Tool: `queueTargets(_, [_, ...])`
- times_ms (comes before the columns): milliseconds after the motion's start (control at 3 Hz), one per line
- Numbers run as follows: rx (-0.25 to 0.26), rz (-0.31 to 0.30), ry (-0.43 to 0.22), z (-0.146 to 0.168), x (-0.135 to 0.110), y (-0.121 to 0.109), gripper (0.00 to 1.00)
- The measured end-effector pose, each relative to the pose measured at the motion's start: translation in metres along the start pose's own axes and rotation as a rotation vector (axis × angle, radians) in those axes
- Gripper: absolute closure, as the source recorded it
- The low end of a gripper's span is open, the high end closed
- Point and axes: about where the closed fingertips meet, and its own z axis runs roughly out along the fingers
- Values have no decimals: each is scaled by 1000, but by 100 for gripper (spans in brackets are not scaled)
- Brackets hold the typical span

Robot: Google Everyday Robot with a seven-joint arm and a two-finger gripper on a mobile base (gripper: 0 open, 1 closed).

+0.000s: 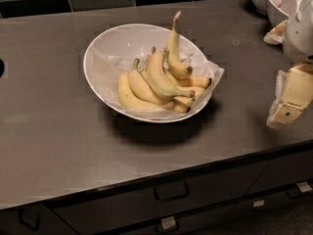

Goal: Pick banana from white bowl

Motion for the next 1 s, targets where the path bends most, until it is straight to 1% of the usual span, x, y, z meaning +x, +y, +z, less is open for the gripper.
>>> queueTargets(333, [6,-4,-14,0,-9,-1,0])
queueTargets(667, [1,-8,-52,5,-27,-1,0])
queueTargets(1000, [20,24,-117,16,-43,-1,0])
